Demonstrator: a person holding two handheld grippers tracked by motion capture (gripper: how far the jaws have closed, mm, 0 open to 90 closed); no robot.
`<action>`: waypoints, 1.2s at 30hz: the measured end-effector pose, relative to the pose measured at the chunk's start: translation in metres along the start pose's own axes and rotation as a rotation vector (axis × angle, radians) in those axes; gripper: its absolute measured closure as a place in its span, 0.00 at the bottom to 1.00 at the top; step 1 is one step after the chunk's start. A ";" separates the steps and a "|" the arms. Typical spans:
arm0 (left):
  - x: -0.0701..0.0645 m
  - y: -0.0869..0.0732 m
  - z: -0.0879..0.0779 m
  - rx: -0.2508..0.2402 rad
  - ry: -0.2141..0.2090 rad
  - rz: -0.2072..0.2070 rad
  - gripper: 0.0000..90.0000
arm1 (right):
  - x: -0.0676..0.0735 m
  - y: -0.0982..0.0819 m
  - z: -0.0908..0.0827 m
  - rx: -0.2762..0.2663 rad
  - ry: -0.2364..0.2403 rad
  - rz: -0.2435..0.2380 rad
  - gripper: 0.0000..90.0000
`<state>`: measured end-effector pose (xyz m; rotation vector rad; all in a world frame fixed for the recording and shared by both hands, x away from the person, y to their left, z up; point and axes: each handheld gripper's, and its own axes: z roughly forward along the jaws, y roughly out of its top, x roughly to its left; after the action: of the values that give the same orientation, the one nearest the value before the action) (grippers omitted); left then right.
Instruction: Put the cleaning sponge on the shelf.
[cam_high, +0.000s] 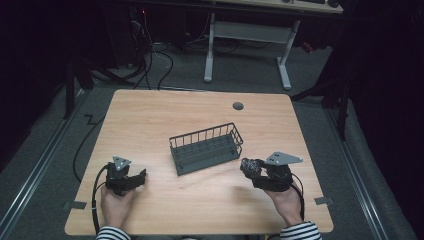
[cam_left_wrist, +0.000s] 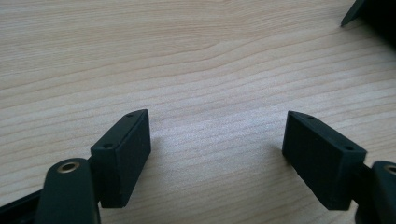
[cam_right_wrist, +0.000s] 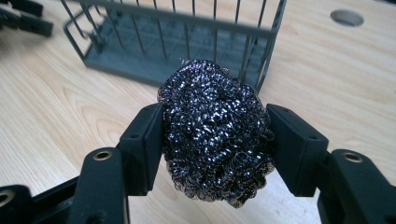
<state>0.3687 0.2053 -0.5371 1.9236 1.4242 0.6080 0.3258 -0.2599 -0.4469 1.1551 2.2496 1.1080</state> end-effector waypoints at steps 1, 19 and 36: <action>0.000 0.000 0.000 0.000 0.000 0.000 0.27 | -0.001 0.002 -0.002 -0.006 0.005 0.006 0.44; 0.000 0.000 0.000 0.000 0.000 0.000 0.27 | -0.011 0.054 -0.015 -0.097 0.047 0.011 0.44; 0.000 0.000 0.000 -0.001 -0.001 -0.002 0.27 | -0.015 0.104 0.011 -0.079 0.032 -0.016 0.44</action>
<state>0.3687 0.2056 -0.5371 1.9214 1.4247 0.6071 0.3941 -0.2305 -0.3725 1.0931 2.2135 1.2059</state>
